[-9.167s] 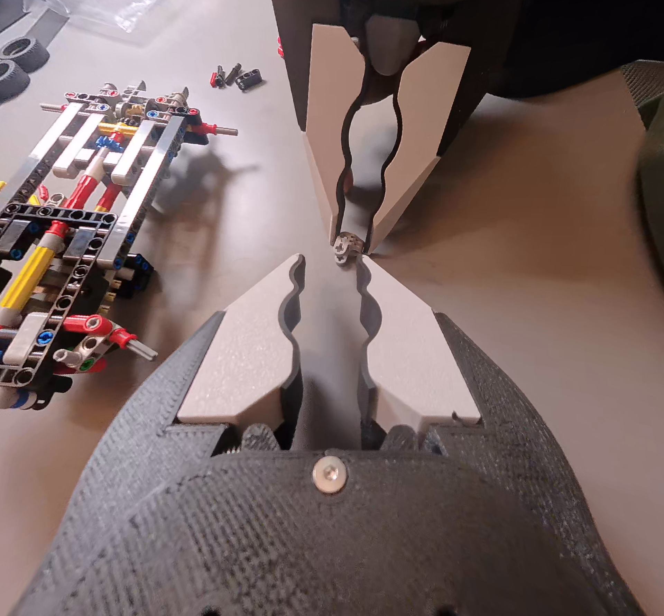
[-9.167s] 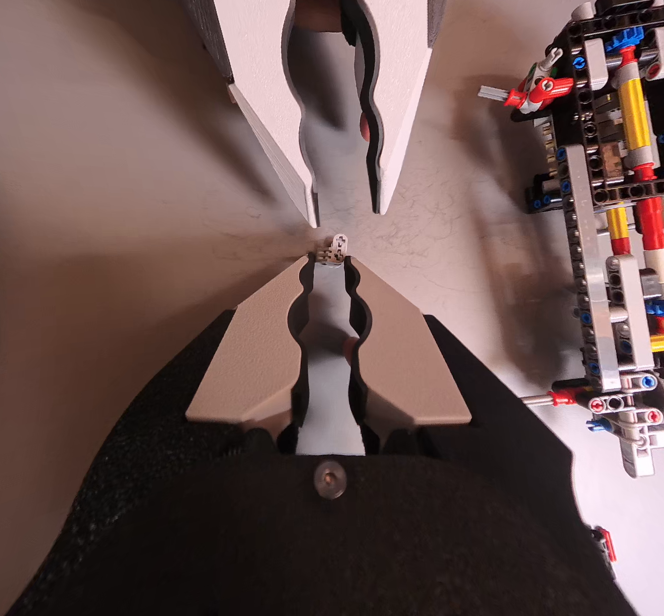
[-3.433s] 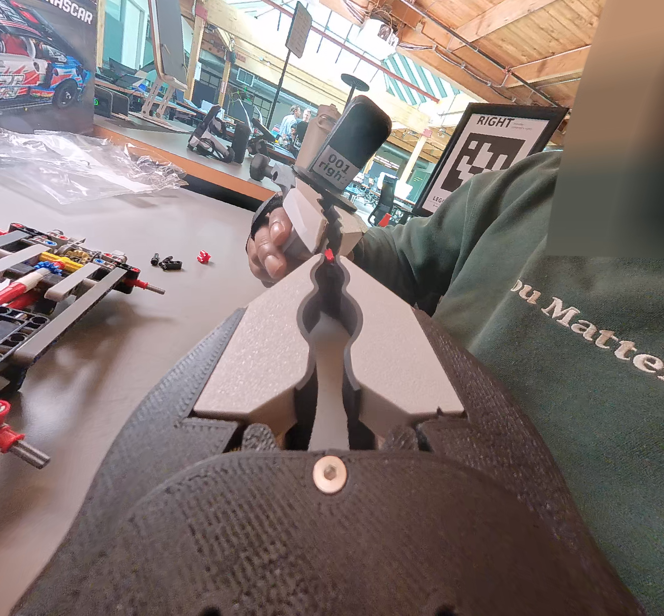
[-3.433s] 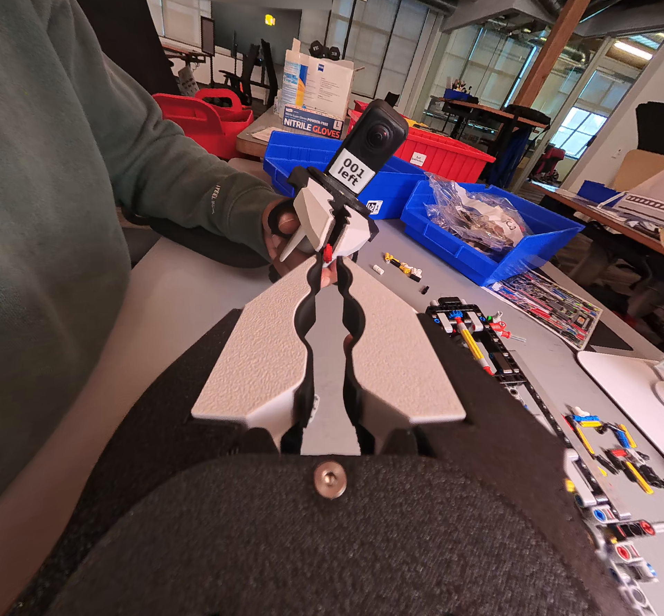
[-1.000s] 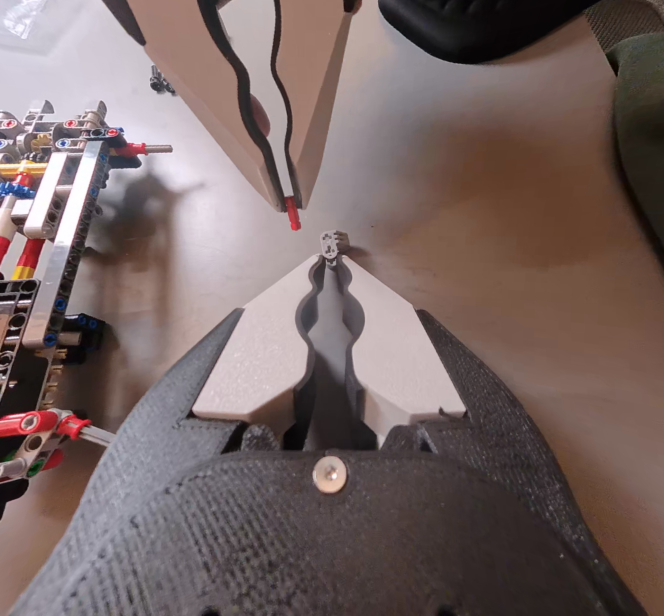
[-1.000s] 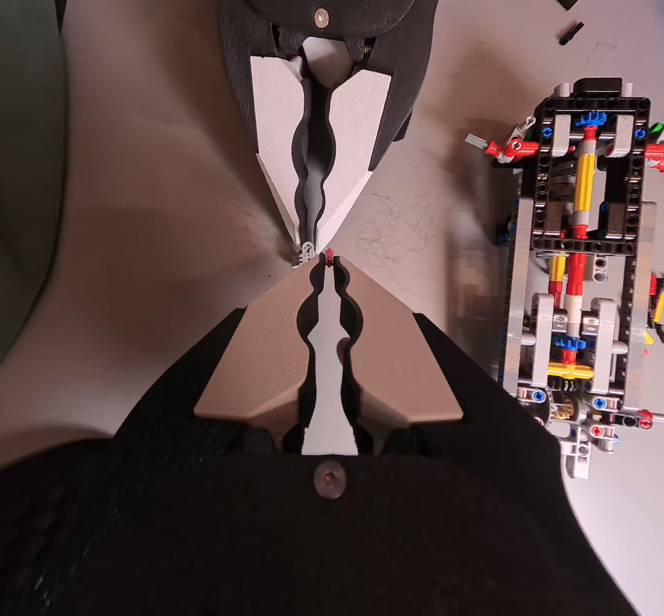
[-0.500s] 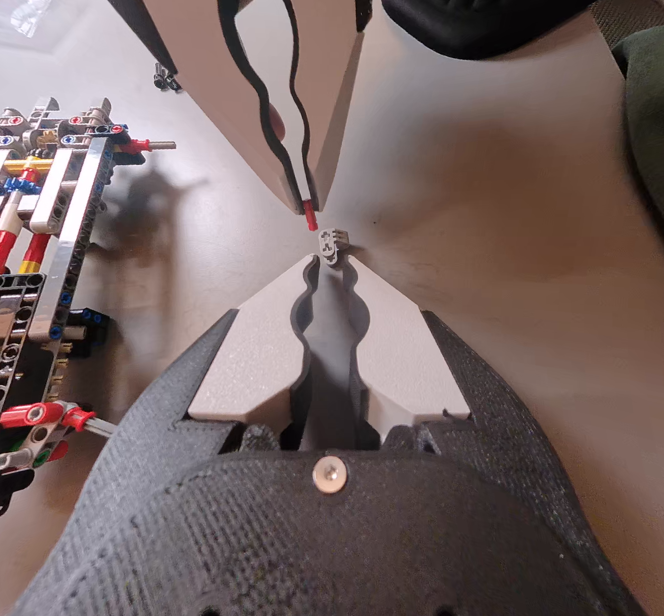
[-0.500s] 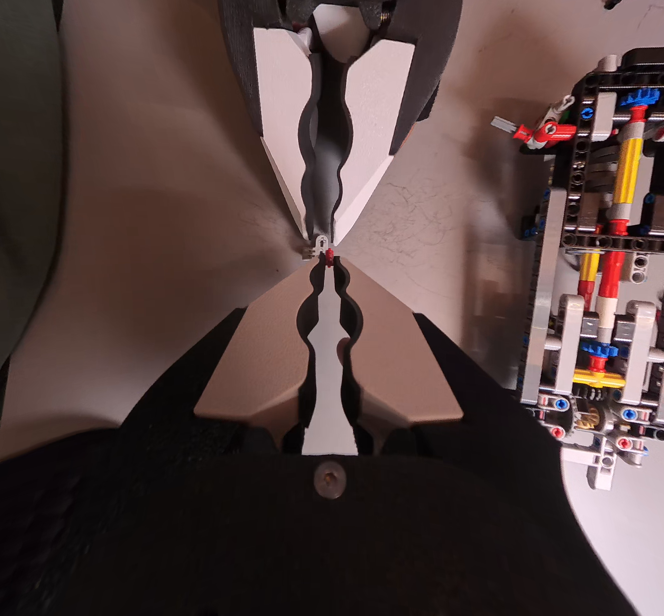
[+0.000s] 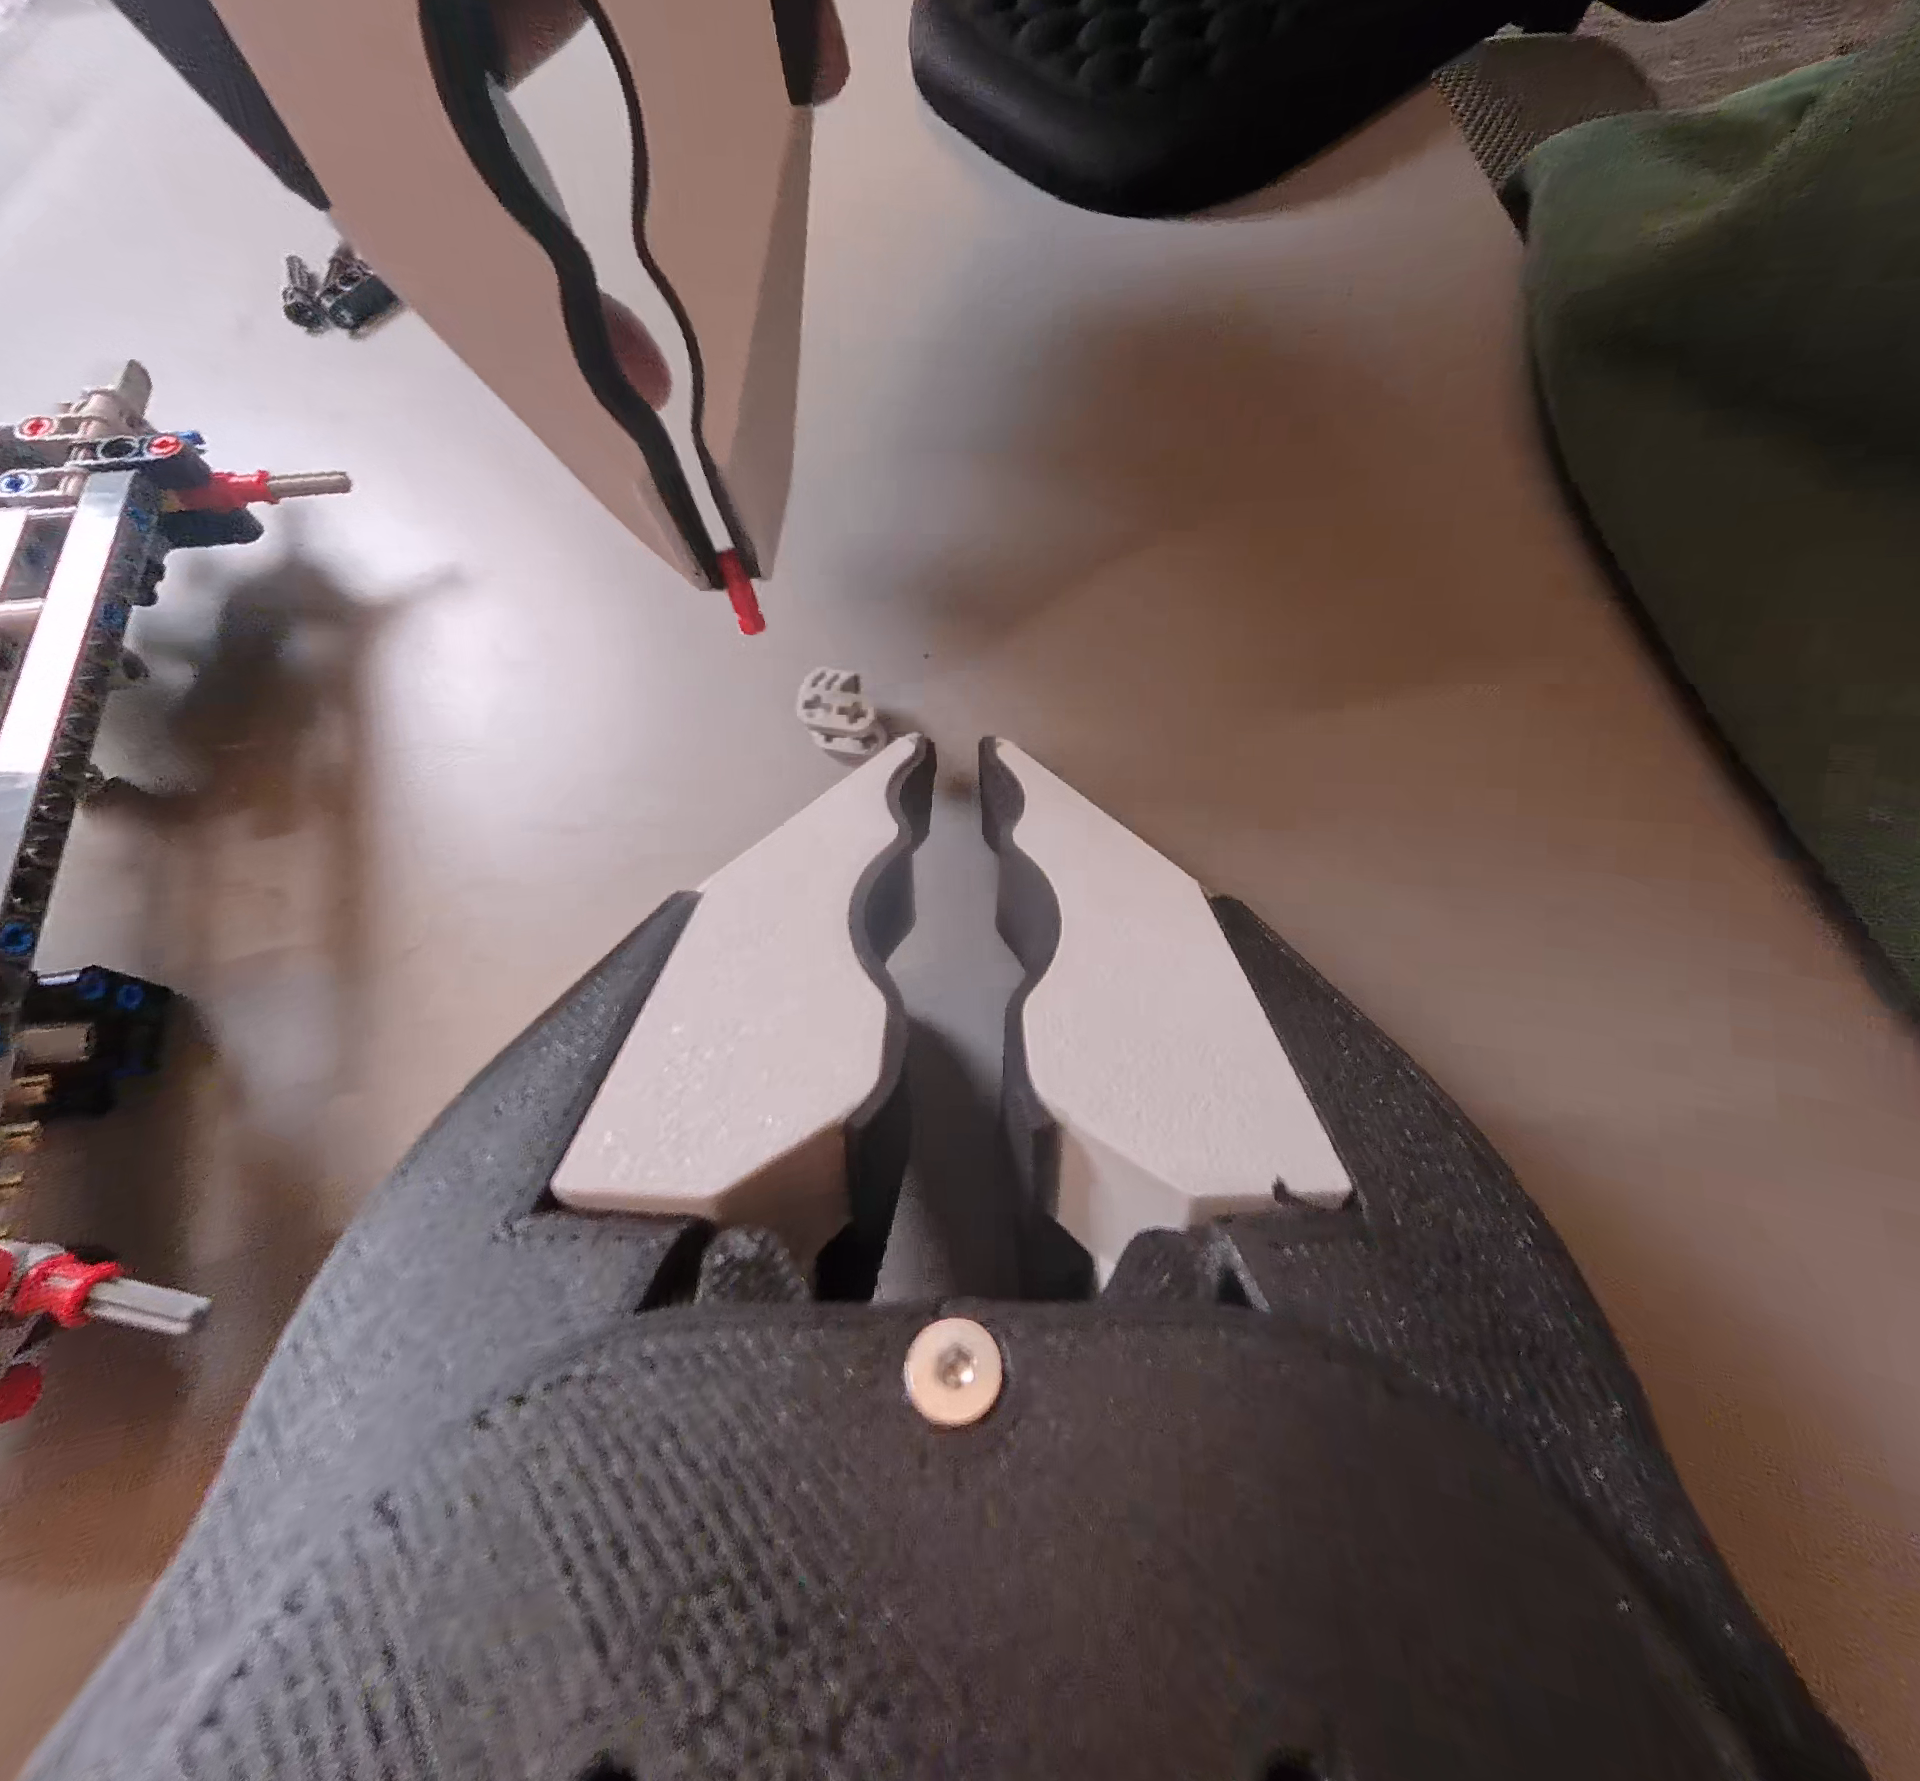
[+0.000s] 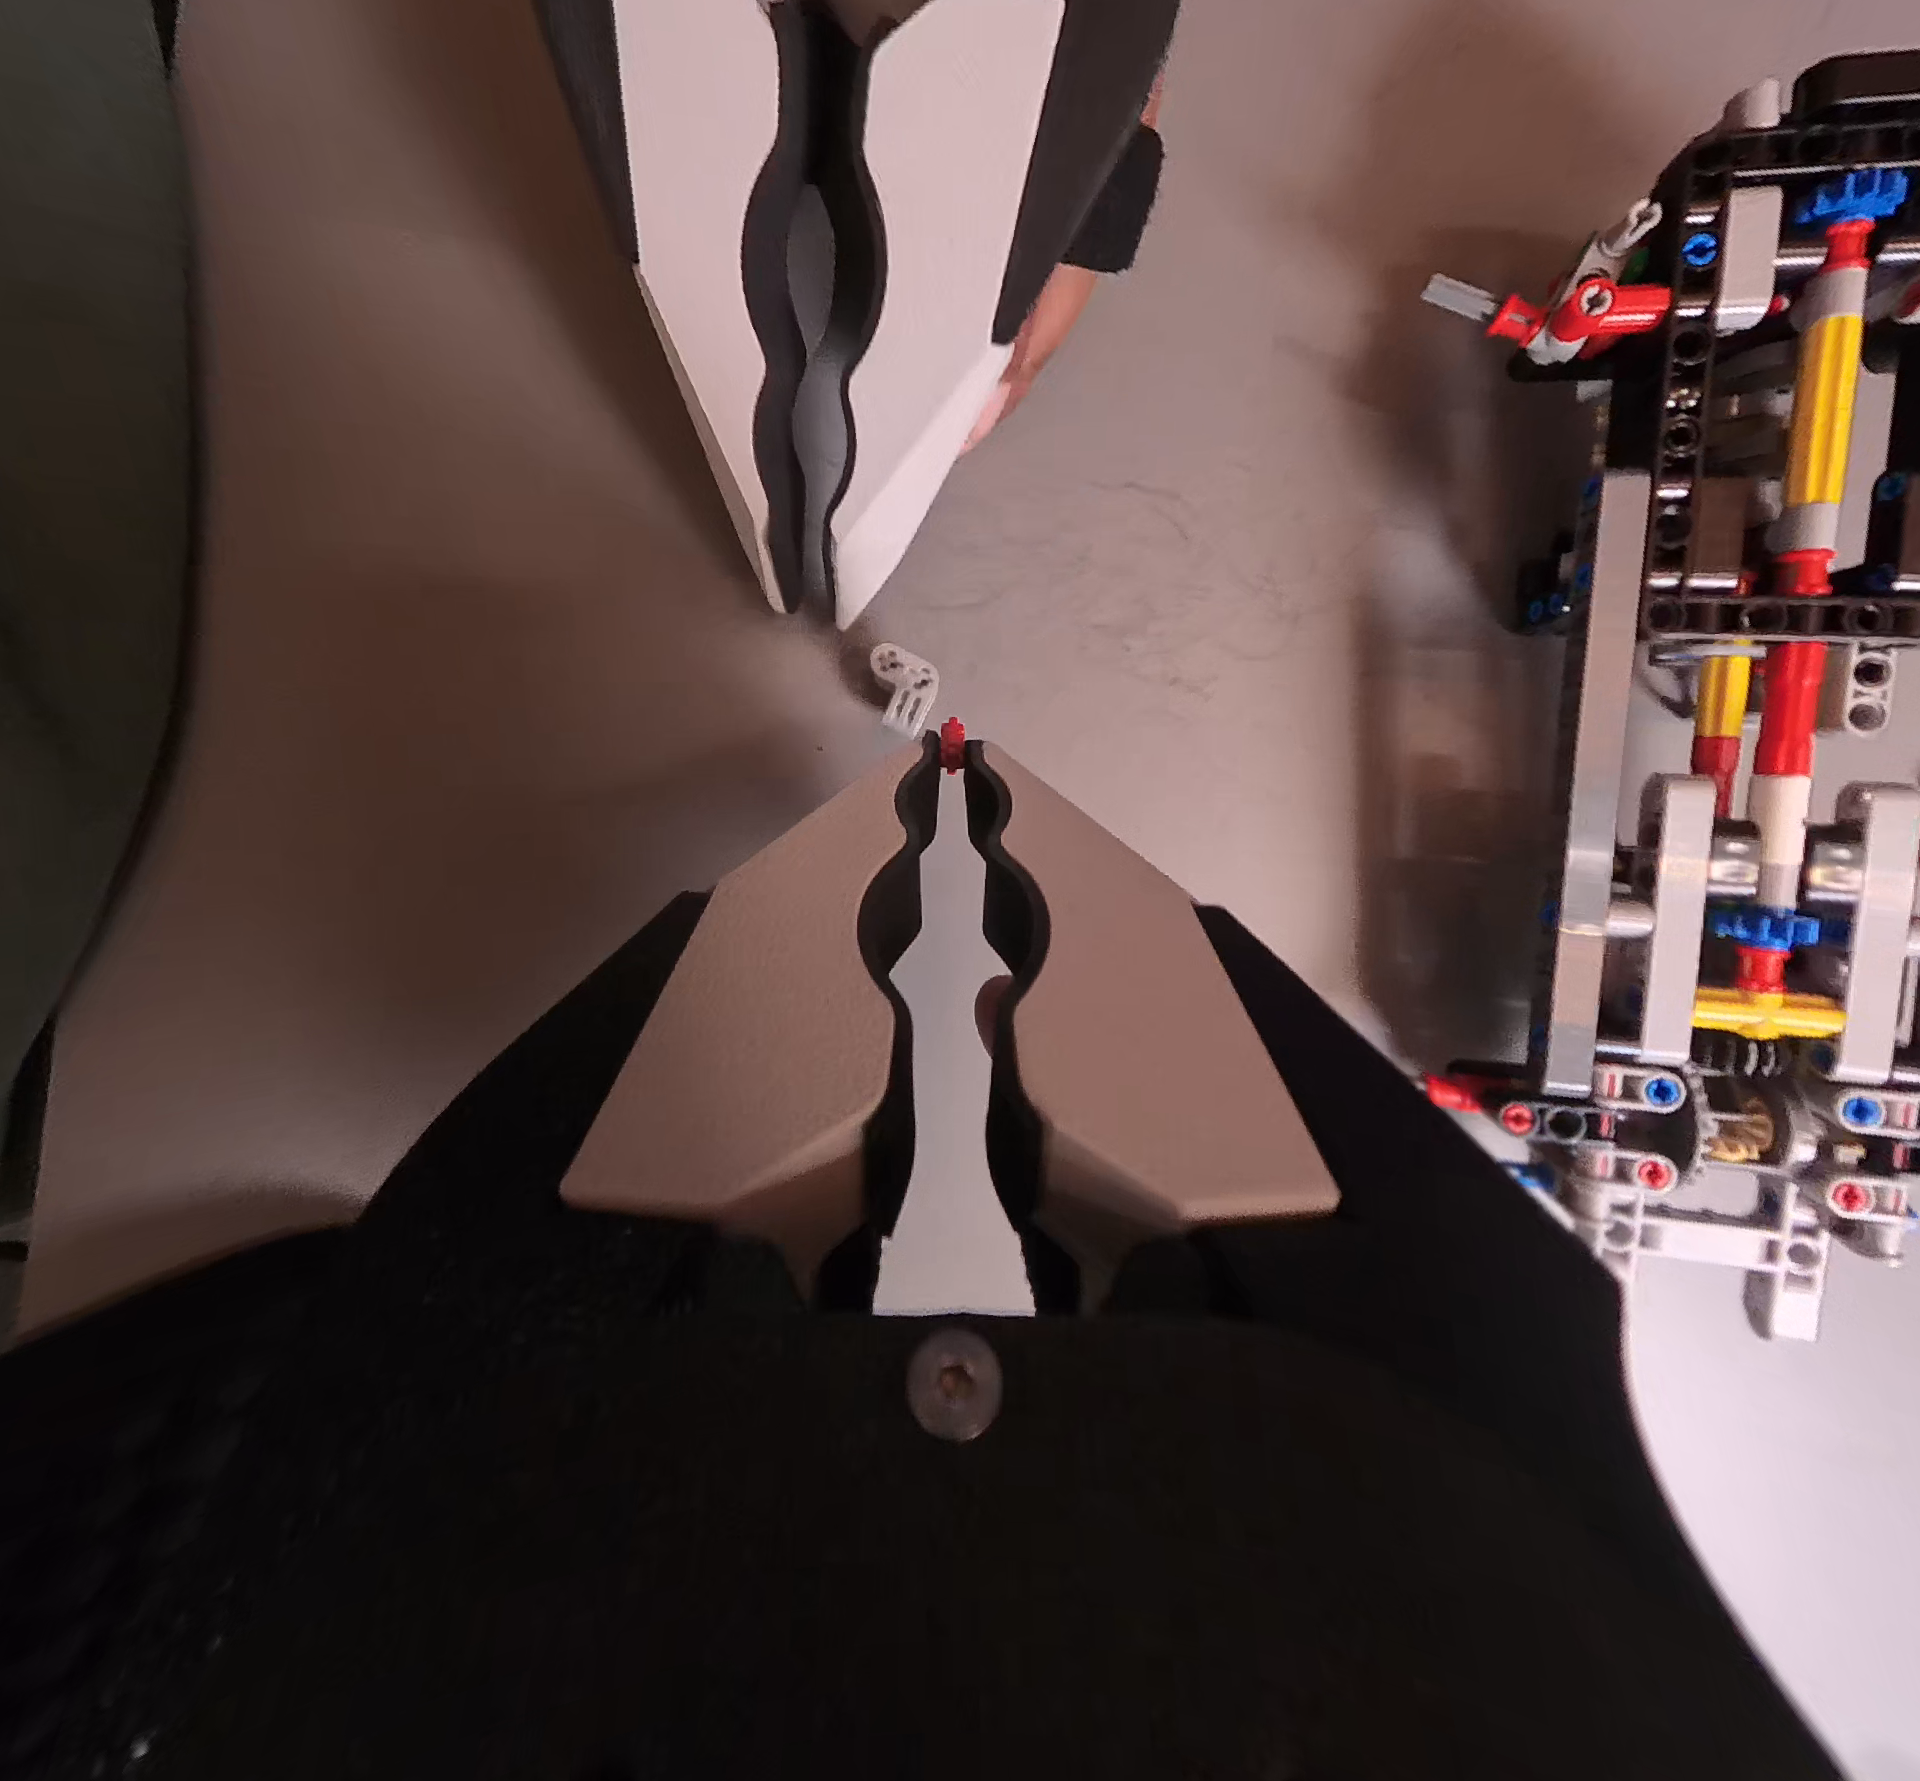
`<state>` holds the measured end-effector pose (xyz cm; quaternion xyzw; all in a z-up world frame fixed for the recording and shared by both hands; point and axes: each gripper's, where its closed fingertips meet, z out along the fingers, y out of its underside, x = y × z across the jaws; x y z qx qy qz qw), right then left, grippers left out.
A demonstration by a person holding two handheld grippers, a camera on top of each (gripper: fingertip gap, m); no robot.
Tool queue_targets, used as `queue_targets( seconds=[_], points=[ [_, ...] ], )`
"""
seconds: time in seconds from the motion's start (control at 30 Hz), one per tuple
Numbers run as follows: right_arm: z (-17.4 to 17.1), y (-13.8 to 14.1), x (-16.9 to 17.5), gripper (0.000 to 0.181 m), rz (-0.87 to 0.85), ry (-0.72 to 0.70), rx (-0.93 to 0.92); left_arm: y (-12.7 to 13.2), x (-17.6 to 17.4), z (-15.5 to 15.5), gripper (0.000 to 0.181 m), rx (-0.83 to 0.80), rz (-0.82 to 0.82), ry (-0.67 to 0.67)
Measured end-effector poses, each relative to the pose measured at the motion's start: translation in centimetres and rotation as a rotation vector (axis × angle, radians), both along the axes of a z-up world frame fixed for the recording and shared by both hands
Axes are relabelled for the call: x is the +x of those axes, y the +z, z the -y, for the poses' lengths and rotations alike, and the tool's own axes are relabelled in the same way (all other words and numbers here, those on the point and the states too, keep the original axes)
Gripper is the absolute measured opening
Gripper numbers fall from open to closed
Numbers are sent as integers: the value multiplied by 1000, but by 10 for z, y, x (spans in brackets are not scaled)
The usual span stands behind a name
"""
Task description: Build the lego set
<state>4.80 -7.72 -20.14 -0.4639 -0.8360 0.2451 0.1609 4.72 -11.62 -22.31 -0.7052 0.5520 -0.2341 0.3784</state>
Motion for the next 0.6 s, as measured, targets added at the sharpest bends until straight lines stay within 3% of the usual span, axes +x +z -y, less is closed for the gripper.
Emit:
queue_targets(
  seconds=[0.33, 0.6],
  points=[
    [-4, 5, 22, 1, -98, -90, -49, 0, -12, -31, 26, 11, 2, 83],
    [3, 0, 27, 1, -109, -92, -80, -4, 5, -24, 19, 7, -27, 38]
  ],
)
